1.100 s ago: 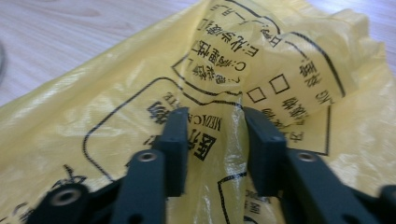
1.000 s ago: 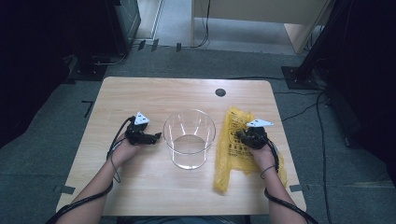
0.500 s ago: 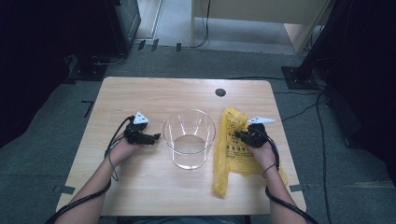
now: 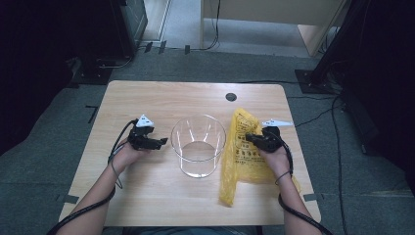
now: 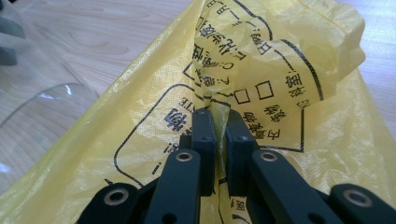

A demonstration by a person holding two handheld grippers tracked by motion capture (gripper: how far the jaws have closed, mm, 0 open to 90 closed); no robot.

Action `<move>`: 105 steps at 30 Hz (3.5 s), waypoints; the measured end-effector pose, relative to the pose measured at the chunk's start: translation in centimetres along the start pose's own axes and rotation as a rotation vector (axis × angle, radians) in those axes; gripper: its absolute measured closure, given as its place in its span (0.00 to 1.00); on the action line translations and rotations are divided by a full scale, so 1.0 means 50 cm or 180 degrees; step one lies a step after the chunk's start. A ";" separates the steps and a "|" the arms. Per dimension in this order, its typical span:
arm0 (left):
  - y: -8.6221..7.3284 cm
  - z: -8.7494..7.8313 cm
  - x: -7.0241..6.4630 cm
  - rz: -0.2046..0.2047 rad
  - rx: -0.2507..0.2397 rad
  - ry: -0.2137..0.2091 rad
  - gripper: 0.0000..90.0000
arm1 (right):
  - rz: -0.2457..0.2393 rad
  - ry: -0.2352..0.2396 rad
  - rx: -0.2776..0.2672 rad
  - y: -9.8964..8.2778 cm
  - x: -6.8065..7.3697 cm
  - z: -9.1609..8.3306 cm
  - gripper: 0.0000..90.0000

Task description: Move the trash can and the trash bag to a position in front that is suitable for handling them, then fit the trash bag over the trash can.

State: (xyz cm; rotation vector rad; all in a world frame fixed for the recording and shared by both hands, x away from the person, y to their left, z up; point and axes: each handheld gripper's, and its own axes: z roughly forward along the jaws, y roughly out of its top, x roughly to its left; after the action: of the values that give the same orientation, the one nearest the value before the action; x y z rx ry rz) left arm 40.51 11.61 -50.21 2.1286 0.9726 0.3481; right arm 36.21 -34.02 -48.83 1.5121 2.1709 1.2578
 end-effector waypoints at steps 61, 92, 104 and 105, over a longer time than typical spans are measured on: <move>0.070 -0.057 -0.068 0.0199 -0.0067 -0.0411 0.23 | -0.0136 0.0577 -0.0260 0.055 0.086 -0.044 1.00; 0.108 -0.109 -0.066 0.0150 -0.0291 -0.0485 0.27 | -0.0142 0.0769 -0.0393 0.085 0.121 -0.064 1.00; 0.130 -0.136 -0.065 0.0073 -0.0416 -0.0541 0.22 | -0.0158 0.0774 -0.0401 0.093 0.128 -0.069 1.00; 0.132 -0.138 -0.067 0.0107 -0.0390 -0.0521 0.24 | -0.0176 0.0777 -0.0413 0.095 0.129 -0.069 1.00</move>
State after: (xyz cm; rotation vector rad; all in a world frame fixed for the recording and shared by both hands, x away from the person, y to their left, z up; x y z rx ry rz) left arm 38.23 9.97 -40.48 2.0290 0.8022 0.2395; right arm 34.40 -29.86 -41.41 1.2987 2.2065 1.6038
